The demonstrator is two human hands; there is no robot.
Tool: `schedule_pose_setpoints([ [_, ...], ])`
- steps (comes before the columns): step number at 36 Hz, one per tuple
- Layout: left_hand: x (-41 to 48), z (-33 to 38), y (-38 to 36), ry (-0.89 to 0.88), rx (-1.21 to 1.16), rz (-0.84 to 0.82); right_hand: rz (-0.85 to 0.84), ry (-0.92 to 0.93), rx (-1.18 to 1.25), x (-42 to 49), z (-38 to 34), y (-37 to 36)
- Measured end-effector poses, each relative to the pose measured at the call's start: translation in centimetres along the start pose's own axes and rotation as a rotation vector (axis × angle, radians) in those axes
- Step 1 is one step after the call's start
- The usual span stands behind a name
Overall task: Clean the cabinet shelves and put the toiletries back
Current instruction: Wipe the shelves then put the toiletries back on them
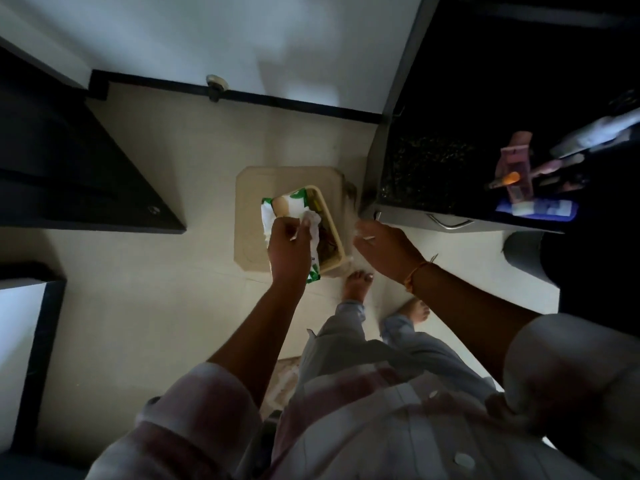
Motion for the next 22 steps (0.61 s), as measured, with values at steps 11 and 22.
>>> schedule_pose_setpoints([
  [11, -3.0, 5.7, -8.5, 0.041, -0.211, -0.410, 0.323, -0.121, 0.503, -0.9, 2.3, 5.0],
  [22, -4.0, 10.8, -16.4, 0.130, -0.226, -0.597, 0.586, 0.195, -0.260, -0.3, 3.5, 10.6],
])
Point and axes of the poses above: each hand's wrist, its own x-axis towards the middle knuckle, its own y-axis out of the back of the hand, z = x × y, the point moved 4 cm from there along x, towards the middle knuckle, and after that the axes turned 4 degrees about z, right-handed, at the moved point
